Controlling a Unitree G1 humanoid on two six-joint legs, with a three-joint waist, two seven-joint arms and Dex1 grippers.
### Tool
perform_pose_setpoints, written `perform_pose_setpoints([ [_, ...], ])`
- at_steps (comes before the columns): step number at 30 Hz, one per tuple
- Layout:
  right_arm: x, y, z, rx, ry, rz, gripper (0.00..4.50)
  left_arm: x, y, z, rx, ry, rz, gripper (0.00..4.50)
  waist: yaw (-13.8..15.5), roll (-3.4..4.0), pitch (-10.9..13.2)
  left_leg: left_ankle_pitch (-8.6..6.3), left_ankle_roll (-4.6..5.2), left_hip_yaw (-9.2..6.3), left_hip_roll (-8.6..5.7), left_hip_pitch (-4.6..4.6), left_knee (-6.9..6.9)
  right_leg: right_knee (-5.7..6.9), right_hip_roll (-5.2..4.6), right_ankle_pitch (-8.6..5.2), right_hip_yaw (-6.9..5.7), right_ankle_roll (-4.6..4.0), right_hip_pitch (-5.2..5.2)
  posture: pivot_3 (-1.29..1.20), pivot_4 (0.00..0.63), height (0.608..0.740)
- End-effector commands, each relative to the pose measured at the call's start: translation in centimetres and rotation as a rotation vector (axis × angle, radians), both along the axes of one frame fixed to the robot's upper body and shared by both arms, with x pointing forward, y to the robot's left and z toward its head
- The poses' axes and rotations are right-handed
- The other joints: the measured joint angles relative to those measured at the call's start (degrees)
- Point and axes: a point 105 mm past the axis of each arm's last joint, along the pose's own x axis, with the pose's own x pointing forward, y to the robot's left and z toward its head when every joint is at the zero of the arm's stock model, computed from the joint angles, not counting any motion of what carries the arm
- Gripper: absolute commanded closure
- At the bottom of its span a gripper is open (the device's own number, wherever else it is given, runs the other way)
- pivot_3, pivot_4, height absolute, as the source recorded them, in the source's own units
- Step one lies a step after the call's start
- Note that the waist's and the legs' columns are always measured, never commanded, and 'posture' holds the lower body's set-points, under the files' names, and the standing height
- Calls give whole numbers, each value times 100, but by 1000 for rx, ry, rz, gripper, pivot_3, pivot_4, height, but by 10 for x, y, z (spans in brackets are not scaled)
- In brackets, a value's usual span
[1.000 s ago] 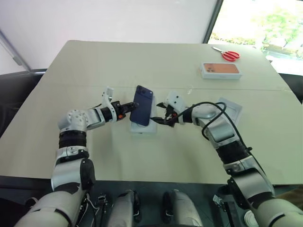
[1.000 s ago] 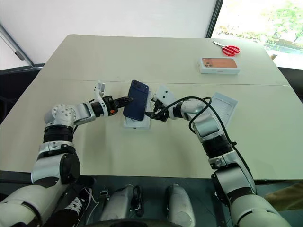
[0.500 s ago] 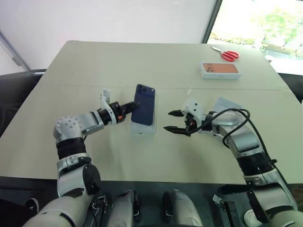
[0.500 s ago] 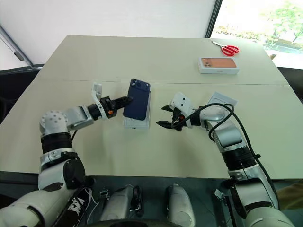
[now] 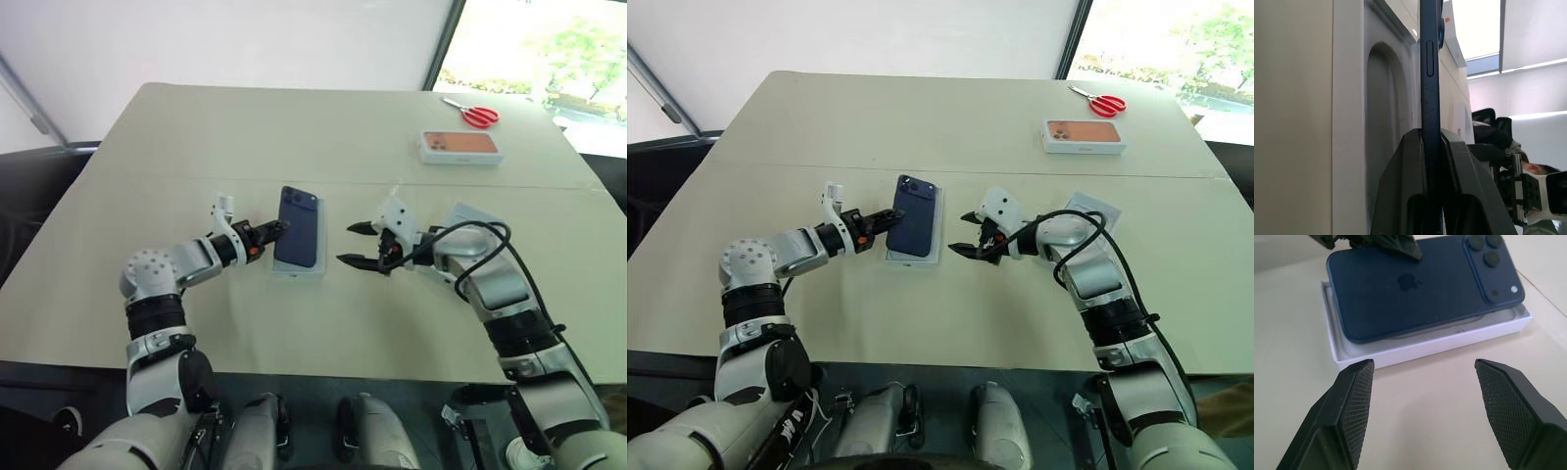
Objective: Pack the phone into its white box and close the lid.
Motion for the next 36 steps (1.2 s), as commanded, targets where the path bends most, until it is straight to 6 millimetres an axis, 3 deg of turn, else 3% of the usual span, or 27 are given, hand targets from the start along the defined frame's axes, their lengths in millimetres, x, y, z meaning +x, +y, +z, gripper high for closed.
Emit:
perform_pose_setpoints([
  [1, 2, 7, 12, 8, -54, 20, 1048, -1, -2, 12, -16, -48, -15, 3175, -1, 0, 0, 0, 0, 0, 0, 0, 0, 0, 0, 0, 0, 0, 0, 0, 150, 738],
  [6, 3, 8, 11, 6, -50, 13, 1048, -6, -5, 20, -5, -79, -54, 690, -1, 0, 0, 0, 0, 0, 0, 1, 1, 0, 0, 0, 0, 0, 1, 0, 150, 738],
  [19, 8, 15, 10, 15, -55, 12, 1048, -13, -1, 31, 102, -150, -75, 690, -2, 0, 0, 0, 0, 0, 0, 1, 1, 1, 0, 0, 0, 0, 2, 0, 150, 738],
  [27, 7, 16, 8, 11, -56, 17, 1048, -19, 11, 30, 182, -169, -74, 690, -4, 0, 0, 0, 0, 0, 0, 1, 1, 1, 0, 0, 0, 0, 2, 0, 150, 738],
  [31, 8, 16, 8, 16, -55, 15, 1048, -19, 18, 46, 186, -243, -63, 690, -6, 0, 0, 0, -1, -1, 1, 1, 1, 1, 0, 0, 0, 0, 2, 0, 150, 738],
  [36, 14, 14, 13, 28, -87, -12, 1048, -14, 35, 41, 342, -295, -7, 690, -14, 1, -1, -1, -2, 0, 1, 3, -2, 0, 0, 0, 0, 0, 1, 0, 150, 738],
])
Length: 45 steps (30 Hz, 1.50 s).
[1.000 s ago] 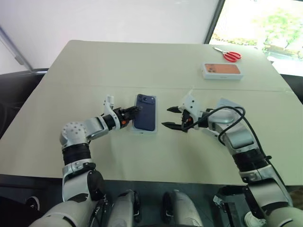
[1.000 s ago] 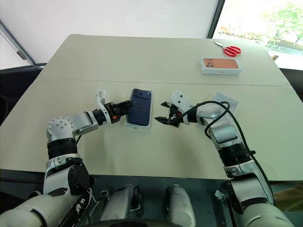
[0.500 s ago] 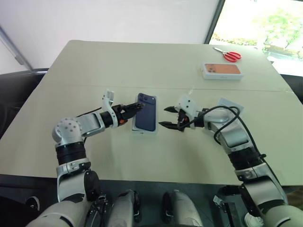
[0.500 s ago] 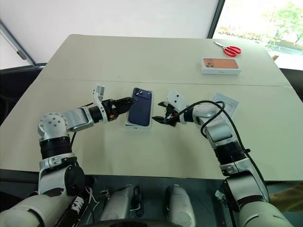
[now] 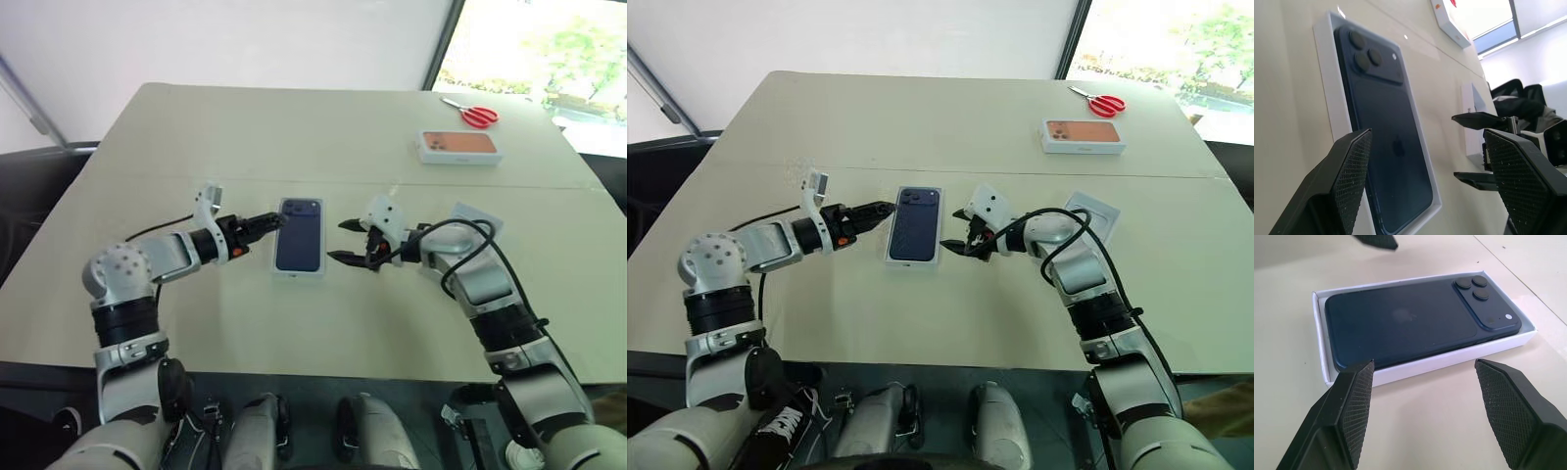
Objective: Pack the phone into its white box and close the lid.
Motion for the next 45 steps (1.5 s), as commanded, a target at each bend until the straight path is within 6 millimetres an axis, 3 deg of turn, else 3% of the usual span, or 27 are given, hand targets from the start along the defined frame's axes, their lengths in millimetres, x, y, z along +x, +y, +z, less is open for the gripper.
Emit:
perform_pose_setpoints([
  [1, 12, -2, 20, 21, -98, -39, 1048, 6, 17, 0, 87, -75, 70, 921, -5, 1, 0, 0, 0, 0, 0, 0, 0, 0, 0, 0, 0, 0, 0, 0, 150, 738],
  [2, 15, -4, 22, 25, -110, -50, 1048, 10, 24, 1, 69, -76, 106, 1204, -6, 1, 0, 0, 0, 0, 0, 0, 0, 0, 0, 0, 0, 0, 0, 0, 150, 738],
  [5, 22, -10, 23, 19, -124, -85, 1945, 18, 34, 0, 85, -86, 162, 2477, 5, 0, 0, 0, 0, 0, 0, -1, 0, 0, 0, 0, 0, -1, -1, 0, 150, 738],
  [9, 28, -16, 10, -75, -142, -111, 4033, 32, 36, -16, 261, -121, 232, 4500, 24, 0, 0, 0, 0, 0, -3, -2, 0, -1, -3, 0, -1, 0, 0, 0, 150, 738],
  [10, 29, -14, 5, -97, -140, -108, 4439, 35, 33, -23, 286, -105, 234, 4500, 22, 0, 0, 0, 0, 1, -4, -2, 0, -1, -4, 0, -1, -1, 0, 0, 150, 738],
  [13, 32, -8, -5, -144, -152, -112, 4439, 38, 18, -33, 311, -90, 201, 4500, 9, 0, 0, 1, 1, 1, -3, -2, 0, -1, -3, 0, -1, -1, 0, 0, 150, 738],
  [17, 31, 5, -17, -190, -164, -98, 4439, 31, -15, -40, 358, -101, 51, 4500, -9, 0, 0, 1, 1, 2, 0, -3, 0, 1, 0, 0, -1, 0, -2, 0, 150, 738],
  [24, 31, 10, -17, -166, -149, -94, 4439, 25, -47, -49, 353, -76, -77, 4500, 10, 1, 0, 1, 1, 2, -1, -3, 2, 0, 1, 0, -1, 0, -1, 0, 150, 738],
  [30, 32, -18, -21, -214, -139, -144, 4439, 26, -79, -48, 343, -88, -149, 4500, 80, 1, 0, -3, 9, 0, -4, -4, 16, 1, -4, 0, -5, 1, 11, 0, 150, 738],
  [35, 23, -49, -27, -265, -117, -179, 4439, 27, -117, -44, 318, -125, -227, 4500, 174, 1, 0, -12, 23, -1, -2, -4, 39, -1, -4, -1, -8, 2, 23, 0, 150, 738],
  [45, 7, -104, -27, -305, -70, -294, 4439, 24, -171, -43, 297, -161, -364, 4500, 181, 1, 0, -22, 38, -5, -2, -5, 55, -3, -9, -2, -12, 5, 33, 0, 150, 738],
])
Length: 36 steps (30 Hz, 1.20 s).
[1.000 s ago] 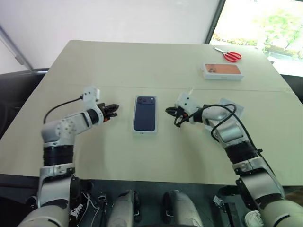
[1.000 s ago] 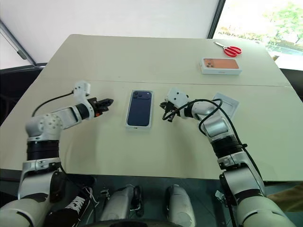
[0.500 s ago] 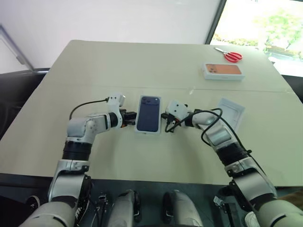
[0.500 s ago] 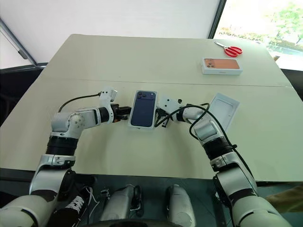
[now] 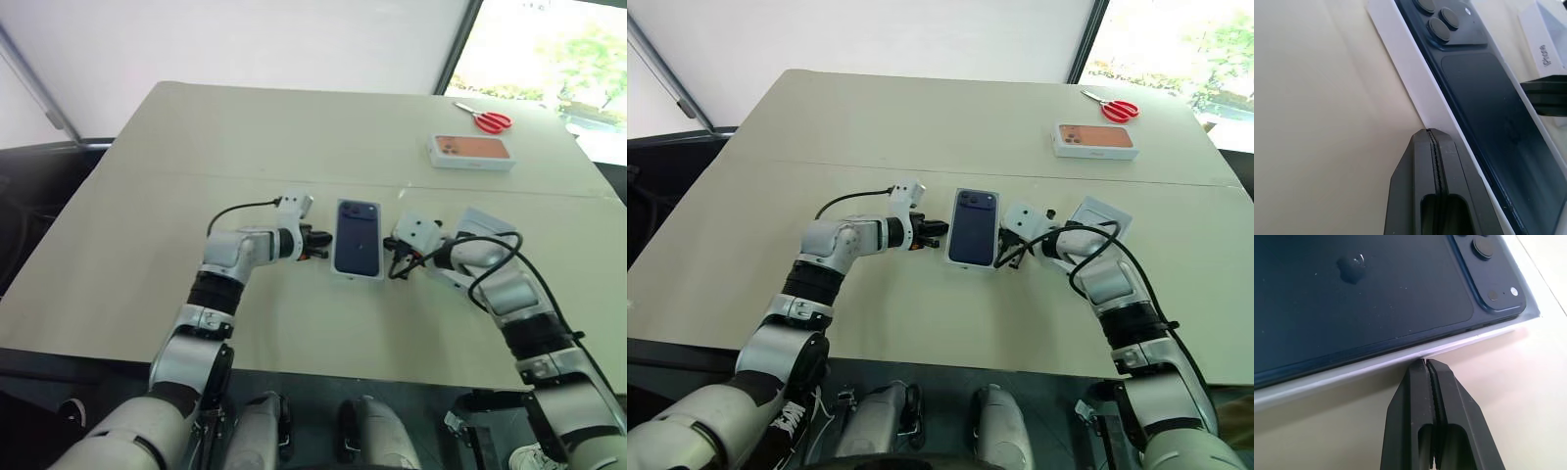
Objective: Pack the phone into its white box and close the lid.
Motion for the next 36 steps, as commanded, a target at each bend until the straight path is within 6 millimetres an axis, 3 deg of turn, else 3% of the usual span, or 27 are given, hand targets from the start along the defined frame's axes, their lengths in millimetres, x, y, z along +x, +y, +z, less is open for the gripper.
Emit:
perform_pose_setpoints([
  [1, -5, -16, 5, 13, 8, -40, 4439, -13, -43, 16, -49, -50, -159, 4500, 3, 0, 0, -1, 1, 0, 0, 0, 0, -1, 0, 0, -1, 0, 0, 0, 150, 738],
  [5, -7, -34, 5, -14, 9, -83, 4439, -19, -60, 14, -50, -54, -206, 4500, -7, 0, 0, -4, 6, -1, -1, -2, 2, -6, -4, 0, -1, 0, 1, 0, 150, 738],
  [10, -16, -46, 4, -28, 21, -95, 4439, -15, -65, 15, -42, -70, -213, 4500, -15, 0, 0, -4, 7, 0, 4, -1, 1, -5, 0, 0, -1, 0, -1, 0, 150, 738],
  [22, -16, -43, 4, -33, 17, -83, 4439, -13, -56, 14, -20, -97, -212, 4500, -27, 0, 0, -6, 8, -1, 5, -2, 2, -6, 0, 0, 0, 0, -2, 0, 150, 738],
  [27, -20, -49, 9, -34, 44, -73, 4439, -4, -20, 28, -38, -146, -148, 4500, -58, 1, 1, -5, 7, -1, 9, -1, 2, -4, 2, 0, 0, 0, -4, 0, 150, 738],
  [36, -34, -82, 5, -66, 84, -130, 4439, 5, 38, 54, -54, -257, -42, 4500, -15, 2, 1, -6, 8, 0, 10, -1, 5, -7, 0, 0, 0, 0, 0, 0, 150, 738],
])
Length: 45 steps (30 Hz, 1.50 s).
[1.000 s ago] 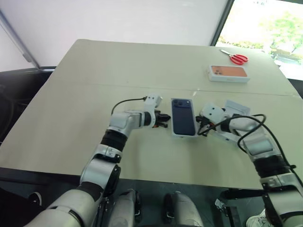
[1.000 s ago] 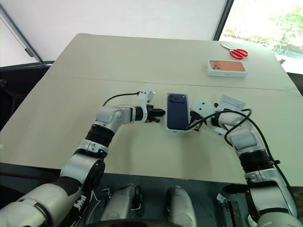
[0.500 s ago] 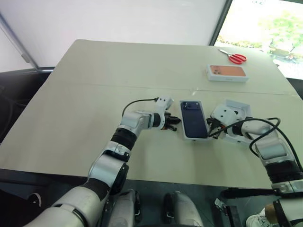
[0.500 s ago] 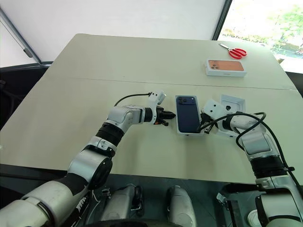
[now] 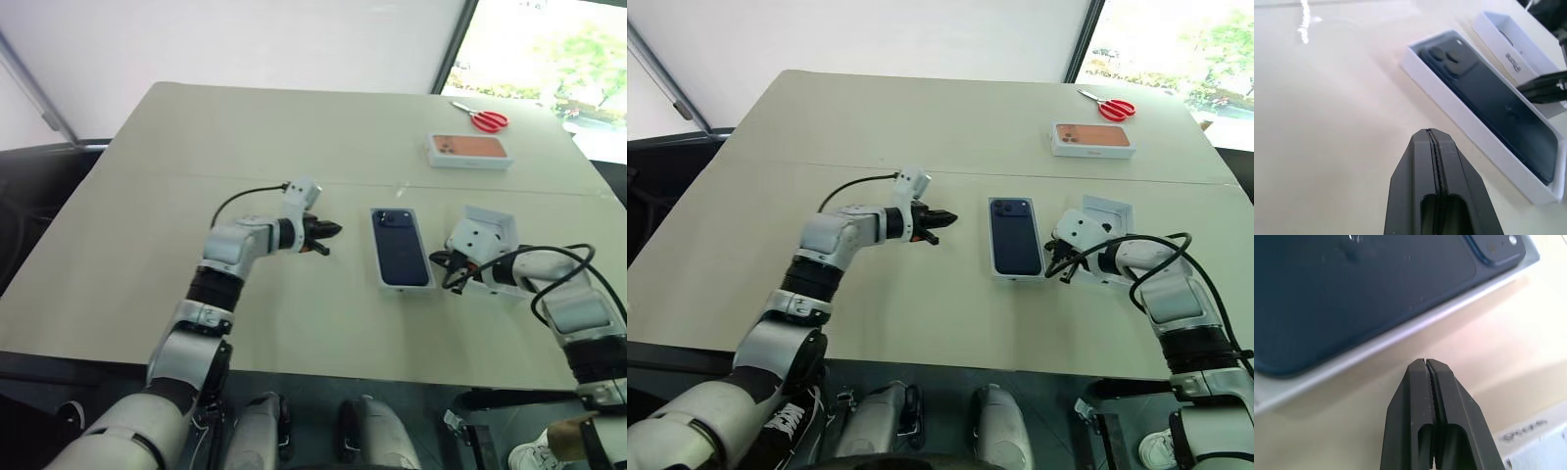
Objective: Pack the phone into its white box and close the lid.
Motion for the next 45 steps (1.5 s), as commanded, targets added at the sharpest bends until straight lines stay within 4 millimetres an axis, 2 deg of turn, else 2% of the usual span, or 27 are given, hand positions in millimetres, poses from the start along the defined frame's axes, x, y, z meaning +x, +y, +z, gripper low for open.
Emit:
perform_pose_setpoints([
  [1, -3, -18, 5, -28, -12, -39, 4439, 1, 13, 21, -36, -86, 25, 4500, -2, 0, 0, 0, 0, 0, -1, 0, 0, 0, -1, 0, 0, 0, 0, 0, 150, 738],
  [5, -9, -31, 6, -36, 6, -57, 4439, -2, 39, 32, -44, -158, 59, 4500, -20, 1, 0, 0, -1, 0, 2, 1, -1, 1, 2, 0, 0, 0, -1, 0, 150, 738],
  [10, -20, -47, 6, -81, 39, -70, 4439, -29, 57, 37, -67, -186, -53, 4500, -7, 1, 0, 0, -1, 0, 1, 1, -1, 0, 0, 0, 0, 0, 1, 0, 150, 738],
  [13, -21, -47, 11, -64, 46, -66, 4439, -47, 65, 38, -29, -253, -154, 4500, -25, 2, 0, -1, -2, 0, 2, 2, -1, -1, 0, -1, 0, -1, 1, 0, 150, 738],
  [17, -22, -39, 15, -45, 53, -37, 4439, -59, 67, 37, -4, -287, -223, 4500, -20, 3, 0, -1, -4, -2, 4, 2, -1, -2, -1, -2, 1, -4, -1, 0, 150, 738],
  [21, -12, -24, 41, 53, 11, -28, 4439, -73, 65, 36, -30, -241, -304, 4500, -52, 17, 8, -2, -4, -2, 4, 1, -2, -2, -3, -7, 3, -14, -4, 0, 150, 738],
  [22, -10, -20, 48, 94, 20, -28, 4500, -79, 64, 40, -50, -245, -342, 3974, -56, 19, 9, -2, -4, -2, 4, 0, -3, -2, -3, -7, 3, -15, -6, 0, 150, 738],
  [24, -10, -13, 61, 154, 55, -32, 4500, -91, 65, 42, -64, -239, -422, 3223, -81, 23, 11, -2, -4, -2, 6, -2, -4, -1, -2, -7, 3, -15, -10, 0, 150, 738],
  [26, -12, -7, 68, 167, 82, -13, 4500, -95, 68, 42, -42, -288, -457, 2327, -132, 27, 12, -2, -4, -2, 7, -6, -6, -1, -2, -7, 3, -16, -14, 0, 150, 738],
  [30, -7, -14, 68, 138, 101, -73, 4500, -94, 71, 42, 4, -368, -479, 328, -127, 29, 11, -3, -3, -3, 5, -5, -8, -4, -5, -13, 2, -25, -13, 0, 150, 738],
  [31, -4, -18, 68, 121, 97, -103, 4500, -91, 71, 43, 32, -419, -471, 44, -133, 29, 11, -4, -2, -3, 3, -6, -7, -5, -8, -13, 3, -27, -14, 0, 150, 738],
  [34, 4, -25, 72, 136, 96, -193, 3702, -86, 73, 44, 66, -496, -452, 0, -147, 33, 12, -11, -11, -2, 1, -11, -7, -6, -12, -13, 4, -29, -21, 0, 150, 738],
  [38, 5, -26, 76, 79, 122, -233, 1678, -80, 74, 50, 95, -628, -436, 0, -155, 38, 10, -3, -2, -1, 3, -29, -9, -2, -10, -12, 4, -29, -45, 0, 150, 738],
  [41, 9, -25, 77, 100, 146, -288, 130, -76, 73, 51, 113, -683, -420, 0, -156, 40, 11, -3, -1, 0, 2, -41, -6, -2, -10, -10, 4, -28, -53, 0, 150, 738],
  [45, 7, -22, 64, 143, 238, -376, 52, -74, 71, 49, 134, -715, -417, 0, -149, 40, 11, -3, 0, 0, 3, -44, -5, -2, -10, -9, 3, -28, -54, 0, 150, 738],
])
